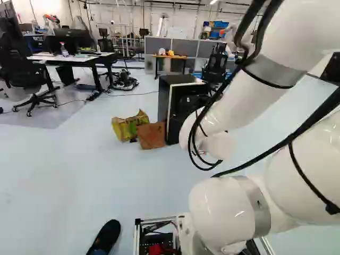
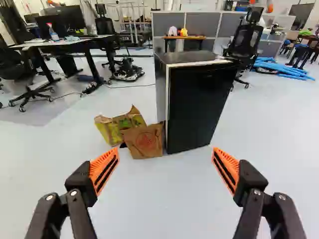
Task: Grab a drink from the fridge
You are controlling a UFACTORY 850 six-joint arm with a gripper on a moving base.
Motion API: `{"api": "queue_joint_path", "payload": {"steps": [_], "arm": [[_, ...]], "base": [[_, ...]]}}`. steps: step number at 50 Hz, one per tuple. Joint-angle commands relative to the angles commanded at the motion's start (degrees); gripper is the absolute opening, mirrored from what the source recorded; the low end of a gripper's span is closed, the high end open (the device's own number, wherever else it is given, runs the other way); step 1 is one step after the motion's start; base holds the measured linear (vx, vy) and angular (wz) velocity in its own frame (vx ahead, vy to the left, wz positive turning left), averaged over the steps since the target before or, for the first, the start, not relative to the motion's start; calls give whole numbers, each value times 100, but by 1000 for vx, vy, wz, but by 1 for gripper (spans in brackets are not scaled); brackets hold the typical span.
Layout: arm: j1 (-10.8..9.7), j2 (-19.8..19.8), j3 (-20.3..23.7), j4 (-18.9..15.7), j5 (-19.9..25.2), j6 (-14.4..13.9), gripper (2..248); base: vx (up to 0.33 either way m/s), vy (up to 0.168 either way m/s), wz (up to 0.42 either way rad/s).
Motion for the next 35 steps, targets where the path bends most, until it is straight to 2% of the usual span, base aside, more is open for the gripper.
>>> {"api": "queue_joint_path", "payload": {"steps": [15,35], "arm": [[0,0,0,0,0,0,247],[0,0,0,0,0,0,247]], "base": [[0,0,0],[49,31,-15]]}}
